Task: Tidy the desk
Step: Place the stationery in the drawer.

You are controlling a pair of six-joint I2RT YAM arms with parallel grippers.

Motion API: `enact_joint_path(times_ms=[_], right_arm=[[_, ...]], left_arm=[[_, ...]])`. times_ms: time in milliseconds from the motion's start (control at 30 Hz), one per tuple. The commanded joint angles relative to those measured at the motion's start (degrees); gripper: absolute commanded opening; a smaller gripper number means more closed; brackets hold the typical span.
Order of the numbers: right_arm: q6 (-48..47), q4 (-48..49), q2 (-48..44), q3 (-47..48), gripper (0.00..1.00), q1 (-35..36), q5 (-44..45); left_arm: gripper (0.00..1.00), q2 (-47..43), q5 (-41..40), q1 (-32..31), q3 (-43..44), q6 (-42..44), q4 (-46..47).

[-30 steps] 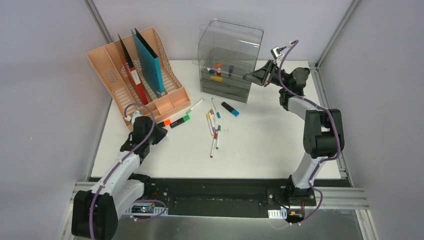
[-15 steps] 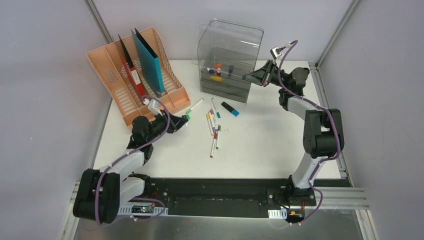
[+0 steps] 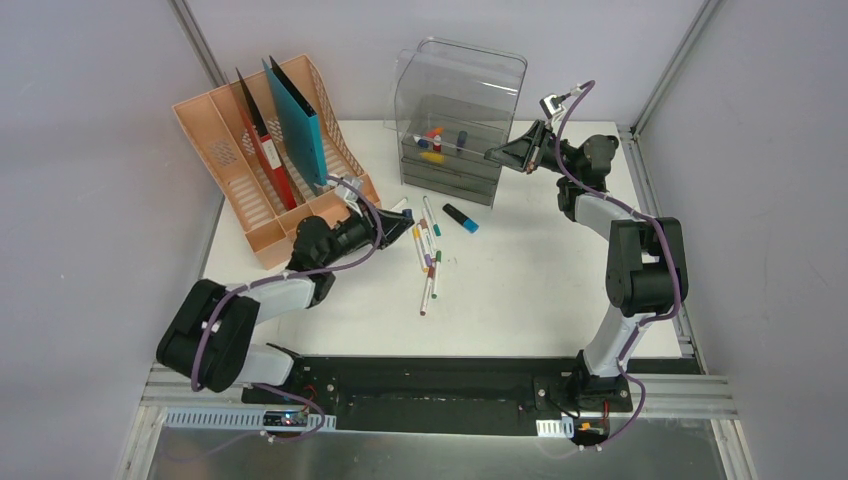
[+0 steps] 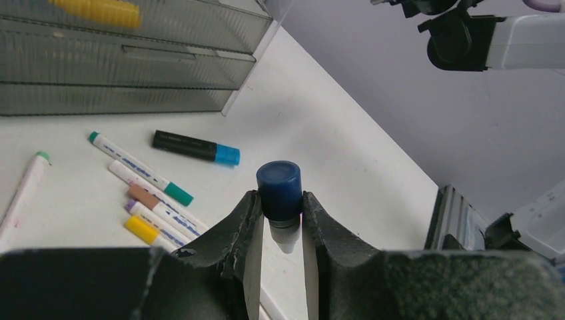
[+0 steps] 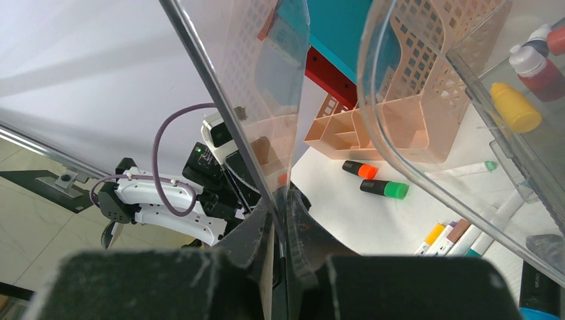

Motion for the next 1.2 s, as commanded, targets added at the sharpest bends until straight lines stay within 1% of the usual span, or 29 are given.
enact_joint_path(times_ms=[0,233,367,433,567,700,900,1167], right_arm=[[1.72,-0.95,0.19,0.99,0.06,1.75,-3.39],[1.78,-1.02,-0.09,1.09,0.05,1.79,-3.52],[1.87,-1.0,-0.23,1.12,0.05,1.76,-3.59],[1.8,-1.0,-0.29,1.18,0.05,1.8,-3.61],[1.8,-1.0,-0.43,1.16,0.05,1.76,-3.61],[1.86,-1.02,-0.46,1.28,0.05,1.8,-3.61],[1.93,-1.02,-0.66,1.25,0.06,1.77,-3.63],[2.02,-0.93,-0.8,1.27,0.06,1.8,-3.61]], left_arm=[[0.0,5.84,-5.8,-1.87,3.94,2.65,11.3],[0.0,16.77,-12.48,-4.29,9.97,2.08,19.93],[0.0,23.42,-15.9,-4.84,13.73,0.05,25.67],[0.0,26.23,-17.37,-4.97,15.71,-0.88,27.08],[0.0,30.82,-18.85,-5.41,20.09,-1.58,27.15],[0.0,34.51,-18.33,-5.77,25.03,-2.03,27.17],[0.0,38.38,-18.54,-6.4,30.89,-2.99,27.15],[0.03,43.71,-20.34,-7.39,37.9,-5.12,27.15]])
